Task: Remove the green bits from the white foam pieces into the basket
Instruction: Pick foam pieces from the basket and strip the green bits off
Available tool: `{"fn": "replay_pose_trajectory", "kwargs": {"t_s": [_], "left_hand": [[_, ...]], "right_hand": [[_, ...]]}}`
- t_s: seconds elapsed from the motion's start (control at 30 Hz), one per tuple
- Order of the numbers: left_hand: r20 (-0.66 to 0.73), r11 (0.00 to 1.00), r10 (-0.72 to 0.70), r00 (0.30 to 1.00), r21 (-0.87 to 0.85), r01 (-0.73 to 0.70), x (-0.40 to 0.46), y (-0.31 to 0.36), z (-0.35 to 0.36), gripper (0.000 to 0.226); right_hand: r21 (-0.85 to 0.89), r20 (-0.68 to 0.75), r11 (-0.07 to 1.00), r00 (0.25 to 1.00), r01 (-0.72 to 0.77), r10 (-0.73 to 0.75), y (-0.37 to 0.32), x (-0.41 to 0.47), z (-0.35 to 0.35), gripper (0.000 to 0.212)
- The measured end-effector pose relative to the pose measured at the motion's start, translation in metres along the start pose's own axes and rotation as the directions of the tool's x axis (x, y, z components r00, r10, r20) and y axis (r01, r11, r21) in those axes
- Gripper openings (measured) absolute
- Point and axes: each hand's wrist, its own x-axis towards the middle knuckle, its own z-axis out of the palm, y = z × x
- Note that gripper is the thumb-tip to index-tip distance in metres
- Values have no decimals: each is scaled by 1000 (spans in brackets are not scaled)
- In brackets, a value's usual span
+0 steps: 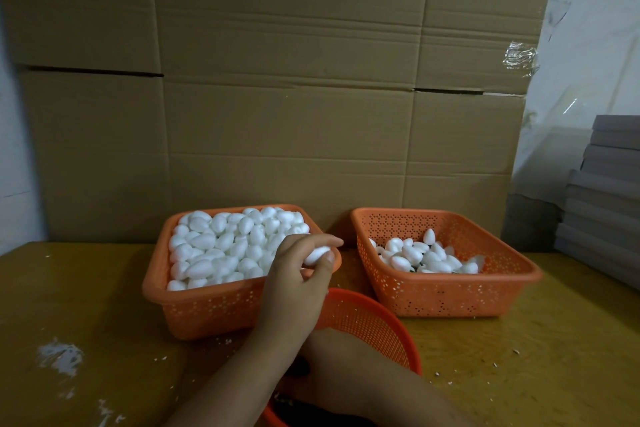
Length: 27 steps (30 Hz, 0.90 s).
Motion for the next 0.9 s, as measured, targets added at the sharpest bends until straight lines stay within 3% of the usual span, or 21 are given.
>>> {"fn": "replay_pose_trajectory", "kwargs": {"t_s": [0.23,0.6,0.9], "left_hand": [[10,1000,-10,1000,-20,10,-1,7,-1,41],[-102,996,-90,991,-9,90,2,5,-3,23],[-132,992,54,990,125,-37,0,10,-5,49]], "right_hand": [[-5,16,1000,1000,-16,17,-1,0,0,33],[18,25,1000,1000,-18,17,-1,0,-3,28],[26,41,999,999,-33,32,-2,-1,-4,30]]}}
